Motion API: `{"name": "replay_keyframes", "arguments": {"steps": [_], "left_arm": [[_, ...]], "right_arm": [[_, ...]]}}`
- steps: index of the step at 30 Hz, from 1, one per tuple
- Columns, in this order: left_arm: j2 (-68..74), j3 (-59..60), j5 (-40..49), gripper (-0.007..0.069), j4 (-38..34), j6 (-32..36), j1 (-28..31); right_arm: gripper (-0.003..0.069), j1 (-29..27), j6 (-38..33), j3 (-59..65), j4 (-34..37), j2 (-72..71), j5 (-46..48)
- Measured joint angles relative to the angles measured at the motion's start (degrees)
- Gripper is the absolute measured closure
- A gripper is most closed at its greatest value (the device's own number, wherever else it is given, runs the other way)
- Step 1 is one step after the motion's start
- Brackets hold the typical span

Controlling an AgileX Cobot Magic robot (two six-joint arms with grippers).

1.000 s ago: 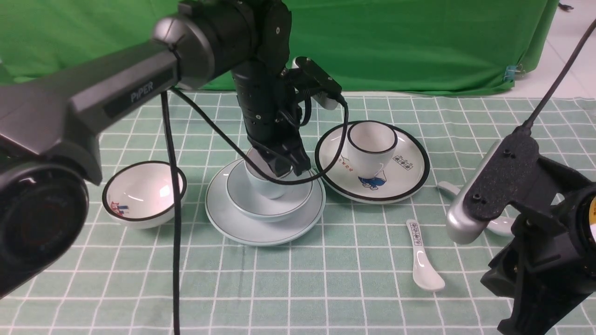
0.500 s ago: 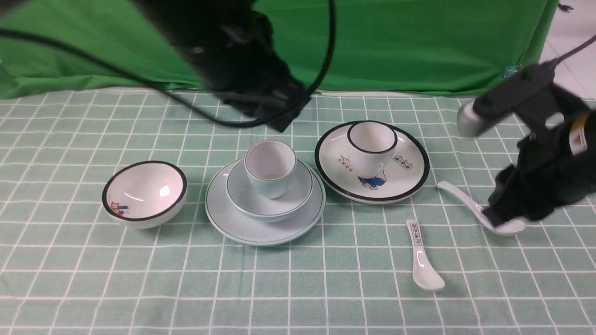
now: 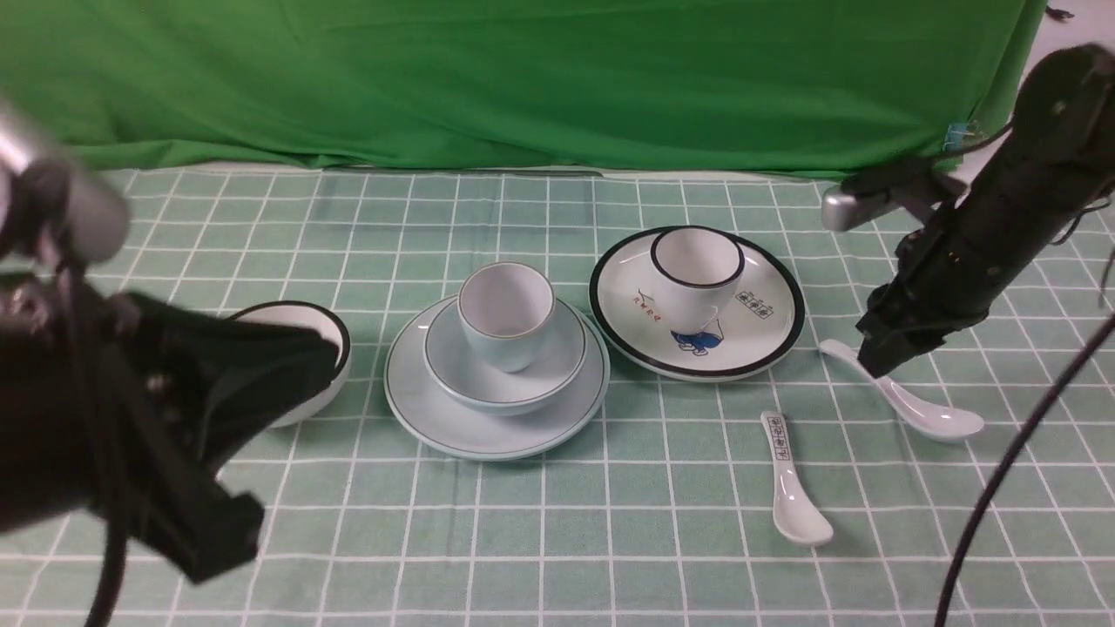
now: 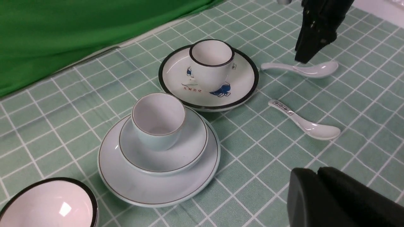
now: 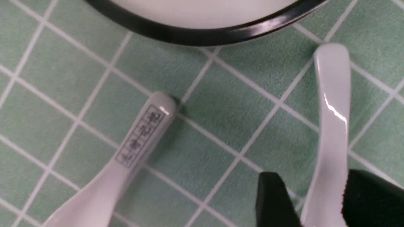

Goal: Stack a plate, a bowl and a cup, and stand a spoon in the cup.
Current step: Use the right arm to grab a blue soup spoon, then use the right arm to put the blue soup spoon into the blue teacup in the middle

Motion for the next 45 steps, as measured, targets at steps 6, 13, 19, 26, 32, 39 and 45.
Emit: {"name": "replay_keyframes", "arguments": {"steps": [6, 13, 19, 26, 32, 39, 45], "left_arm": [[-1.6, 2.3, -0.7, 0.0604, -0.3, 0.2, 0.0], [-1.6, 2.3, -2.4, 0.0604, -0.4, 0.2, 0.0], [-1.6, 2.3, -2.3, 0.0604, -0.4, 1.5, 0.0], [-1.7, 2.3, 0.5, 0.0602, -0.3, 3.5, 0.0], [-1.7, 2.3, 1.3, 0.0594, -0.1, 4.1, 0.0], [-1.7, 2.3, 1.5, 0.0594, 0.0, 4.1, 0.0], [-1.7, 2.3, 1.5, 0.0594, 0.0, 4.1, 0.0]], "right_arm": [[0.0220, 0.0, -0.9, -3.3, -2.0, 5.2, -2.3], [0.0275, 0.3, -1.7, -3.6, -2.7, 8.1, -4.0], [0.0410, 1.0, -1.7, -3.7, -2.8, 8.2, -5.0], [0.0491, 1.1, 2.1, -3.7, -2.8, 7.4, -1.9], [0.0491, 2.1, 7.7, 0.4, -2.7, -1.9, 0.8], [0.0491, 15.0, 15.4, 29.3, 4.8, -28.8, -34.8], [0.0491, 35.0, 17.5, 44.9, 7.6, -33.3, -80.5]]}}
